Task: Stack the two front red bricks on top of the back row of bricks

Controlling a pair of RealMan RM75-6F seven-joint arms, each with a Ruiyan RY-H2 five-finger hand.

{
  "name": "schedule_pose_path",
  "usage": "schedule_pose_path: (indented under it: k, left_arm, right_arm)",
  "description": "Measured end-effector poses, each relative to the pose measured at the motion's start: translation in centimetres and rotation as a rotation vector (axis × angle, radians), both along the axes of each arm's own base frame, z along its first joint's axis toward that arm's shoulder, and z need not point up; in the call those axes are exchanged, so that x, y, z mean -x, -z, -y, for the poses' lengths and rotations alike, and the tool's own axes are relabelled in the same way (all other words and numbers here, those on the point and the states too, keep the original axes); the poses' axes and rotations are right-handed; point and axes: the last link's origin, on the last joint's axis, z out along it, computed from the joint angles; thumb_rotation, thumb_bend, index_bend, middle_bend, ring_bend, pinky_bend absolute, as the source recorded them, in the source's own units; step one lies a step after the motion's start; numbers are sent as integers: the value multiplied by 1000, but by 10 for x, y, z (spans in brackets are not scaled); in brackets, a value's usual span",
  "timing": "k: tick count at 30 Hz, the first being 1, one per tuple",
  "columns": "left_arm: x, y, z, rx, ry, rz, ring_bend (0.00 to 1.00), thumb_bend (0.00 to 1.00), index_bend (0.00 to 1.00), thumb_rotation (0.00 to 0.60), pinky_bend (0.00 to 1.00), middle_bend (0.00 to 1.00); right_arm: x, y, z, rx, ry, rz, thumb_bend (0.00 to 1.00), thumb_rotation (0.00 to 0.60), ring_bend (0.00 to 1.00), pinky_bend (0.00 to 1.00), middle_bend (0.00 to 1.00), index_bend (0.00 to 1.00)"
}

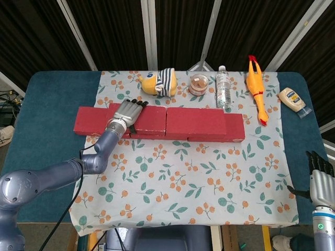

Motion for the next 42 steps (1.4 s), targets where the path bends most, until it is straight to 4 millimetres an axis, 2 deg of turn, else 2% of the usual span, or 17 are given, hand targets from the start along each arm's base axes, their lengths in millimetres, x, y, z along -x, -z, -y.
schedule_pose_path:
  k: [15, 26, 42]
  left_arm:
    - [0, 1, 1, 4, -11, -8, 101, 0, 64, 600, 216, 94]
    - [-2, 2, 1, 3, -19, -9, 15, 0, 48, 600, 183, 30]
    - [-4, 1, 0, -9, -11, -7, 0, 0, 36, 600, 173, 3]
  right_arm:
    - [0, -1, 0, 8, 3, -1, 107, 600, 0, 0, 0, 0]
    - [0, -1, 0, 10, 6, -3, 107, 600, 0, 0, 0, 0]
    - [0, 0, 0, 8, 16, -7, 106, 600, 0, 0, 0, 0]
